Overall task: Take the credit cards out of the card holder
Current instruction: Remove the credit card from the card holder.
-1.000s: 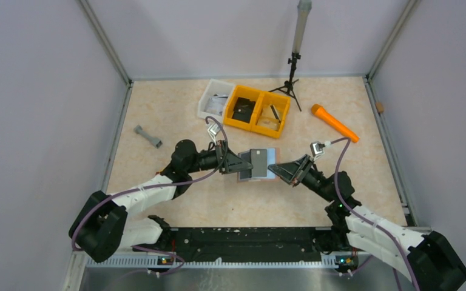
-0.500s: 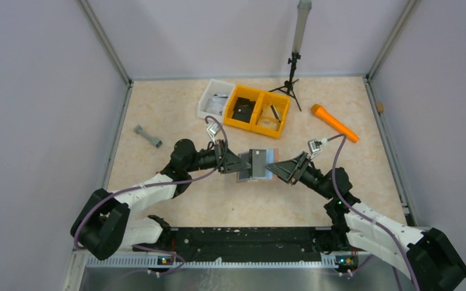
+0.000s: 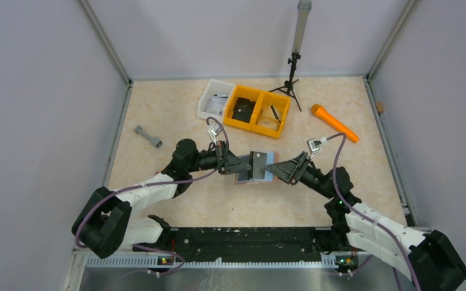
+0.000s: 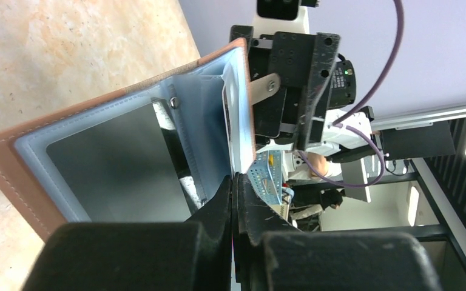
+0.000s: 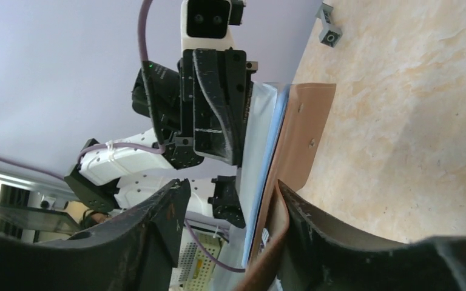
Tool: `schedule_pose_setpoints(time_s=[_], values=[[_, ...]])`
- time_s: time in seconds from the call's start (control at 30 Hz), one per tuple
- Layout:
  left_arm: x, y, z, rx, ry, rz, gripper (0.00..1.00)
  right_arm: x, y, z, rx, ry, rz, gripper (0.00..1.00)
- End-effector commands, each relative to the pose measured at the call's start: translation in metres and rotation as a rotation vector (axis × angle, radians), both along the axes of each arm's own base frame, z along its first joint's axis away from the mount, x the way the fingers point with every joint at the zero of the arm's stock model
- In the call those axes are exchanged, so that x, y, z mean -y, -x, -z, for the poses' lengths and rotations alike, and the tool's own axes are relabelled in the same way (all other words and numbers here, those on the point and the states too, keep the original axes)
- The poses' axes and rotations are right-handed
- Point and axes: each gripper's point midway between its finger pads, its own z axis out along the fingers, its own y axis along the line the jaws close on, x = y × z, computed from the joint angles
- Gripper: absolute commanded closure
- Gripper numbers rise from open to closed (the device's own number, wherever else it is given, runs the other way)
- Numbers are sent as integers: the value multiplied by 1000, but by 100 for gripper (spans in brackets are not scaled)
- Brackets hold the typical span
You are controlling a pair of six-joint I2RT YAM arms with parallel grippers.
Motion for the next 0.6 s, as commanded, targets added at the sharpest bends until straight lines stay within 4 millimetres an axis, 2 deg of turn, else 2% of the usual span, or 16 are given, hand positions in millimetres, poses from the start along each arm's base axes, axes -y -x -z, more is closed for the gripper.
schedule_pose_setpoints(time_s=[0.0,0.17,0.23,0.27,0.4,0.57], values=[[-1,1,-12,78,13,-5,100,5,-1,-33,118,-28,28,44],[1,0,-13,73,17,-3,100,2,0,-31,110,-10,9,41],[2,1,-16,76,24,4,100,0,-1,-28,102,2,-1,45],[3,1,-16,77,26,7,100,-1,-1,-27,96,6,-4,48],[4,2,-16,76,25,13,100,-3,-3,-24,88,19,-8,73],[-2,0,-11,73,8,-6,100,4,-8,-18,75,55,48,91]])
